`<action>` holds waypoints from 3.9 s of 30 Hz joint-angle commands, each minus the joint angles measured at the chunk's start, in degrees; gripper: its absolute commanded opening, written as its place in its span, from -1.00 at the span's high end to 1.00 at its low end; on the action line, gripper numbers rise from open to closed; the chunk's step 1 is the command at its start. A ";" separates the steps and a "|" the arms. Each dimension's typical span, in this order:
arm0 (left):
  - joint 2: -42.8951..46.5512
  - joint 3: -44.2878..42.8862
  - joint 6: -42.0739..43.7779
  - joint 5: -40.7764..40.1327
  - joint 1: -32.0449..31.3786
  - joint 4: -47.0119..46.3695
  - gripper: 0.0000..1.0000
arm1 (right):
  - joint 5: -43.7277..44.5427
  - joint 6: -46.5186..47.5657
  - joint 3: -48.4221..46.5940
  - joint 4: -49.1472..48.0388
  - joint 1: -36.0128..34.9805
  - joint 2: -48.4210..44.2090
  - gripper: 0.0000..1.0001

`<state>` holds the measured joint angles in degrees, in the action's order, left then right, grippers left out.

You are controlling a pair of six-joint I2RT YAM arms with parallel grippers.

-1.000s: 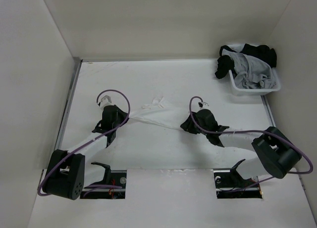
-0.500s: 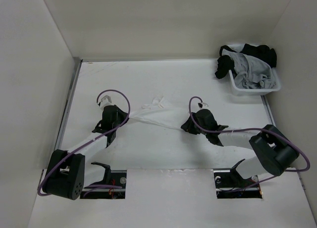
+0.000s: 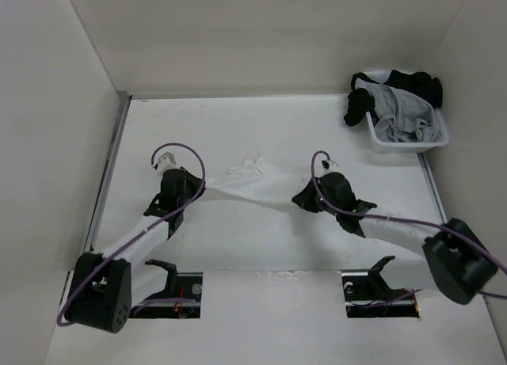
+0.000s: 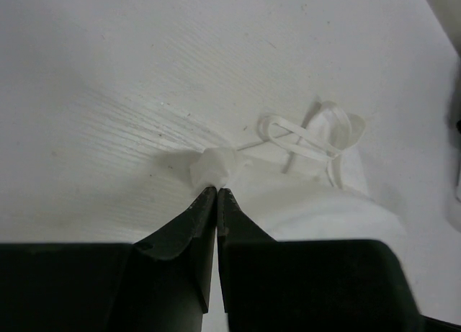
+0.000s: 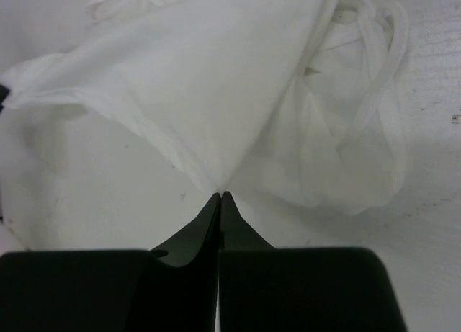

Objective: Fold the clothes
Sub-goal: Flatten the tank top out, then fold the tank top

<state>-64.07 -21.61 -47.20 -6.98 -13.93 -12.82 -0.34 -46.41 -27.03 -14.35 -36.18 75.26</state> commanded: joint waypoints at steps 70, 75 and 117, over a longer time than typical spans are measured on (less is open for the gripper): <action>35.11 5.61 -11.06 0.66 -5.08 24.90 0.96 | -3.37 -1.92 6.28 9.40 -4.00 -22.32 1.00; 49.03 3.68 -14.15 -2.68 -7.46 39.61 0.96 | 2.97 -5.53 4.54 21.28 -15.09 -33.77 1.00; -22.60 -13.76 -10.80 -6.73 1.94 -13.90 0.31 | -7.31 4.05 -31.28 -1.55 19.72 21.96 0.76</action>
<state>-91.31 -42.44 -57.87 -12.49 -10.20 -21.34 -11.88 -43.68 -63.81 -8.91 -13.63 105.03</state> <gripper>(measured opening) 0.351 0.153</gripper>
